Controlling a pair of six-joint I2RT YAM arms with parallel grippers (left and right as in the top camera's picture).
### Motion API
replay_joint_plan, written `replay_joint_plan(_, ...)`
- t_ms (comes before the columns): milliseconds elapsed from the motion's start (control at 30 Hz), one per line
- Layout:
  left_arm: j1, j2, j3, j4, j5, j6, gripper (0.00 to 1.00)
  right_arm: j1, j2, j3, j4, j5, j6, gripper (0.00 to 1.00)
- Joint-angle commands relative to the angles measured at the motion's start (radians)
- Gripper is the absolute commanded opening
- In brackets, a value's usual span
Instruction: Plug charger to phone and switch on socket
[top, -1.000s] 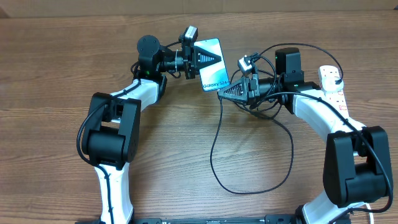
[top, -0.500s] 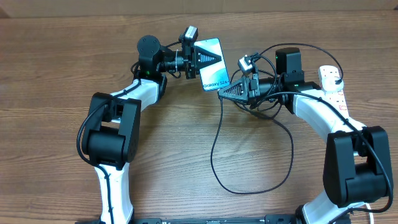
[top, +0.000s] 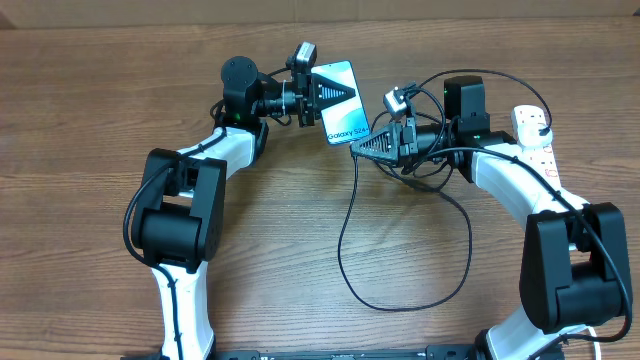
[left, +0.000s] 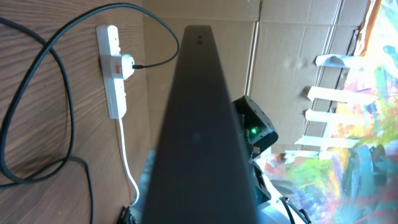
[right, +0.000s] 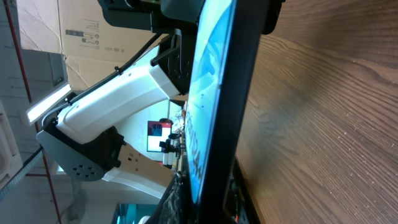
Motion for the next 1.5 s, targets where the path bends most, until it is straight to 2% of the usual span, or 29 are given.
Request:
replay_joint_plan(0, 0.023, -0.012, 0.004, 0.007, -0.023, 0.037, 0.05, 0.01, -0.018, 0.023, 0.009, -0.001, -0.009, 0.04)
replay_joint_plan(900, 0.006, -0.012, 0.004, 0.007, -0.018, 0.047, 0.05, 0.043, -0.018, 0.023, 0.011, 0.068, -0.023, 0.04)
replay_joint_plan(1467, 0.006, -0.012, 0.004, -0.038, 0.023, 0.098, 0.05, 0.04, -0.018, 0.024, 0.011, 0.066, -0.023, 0.04)
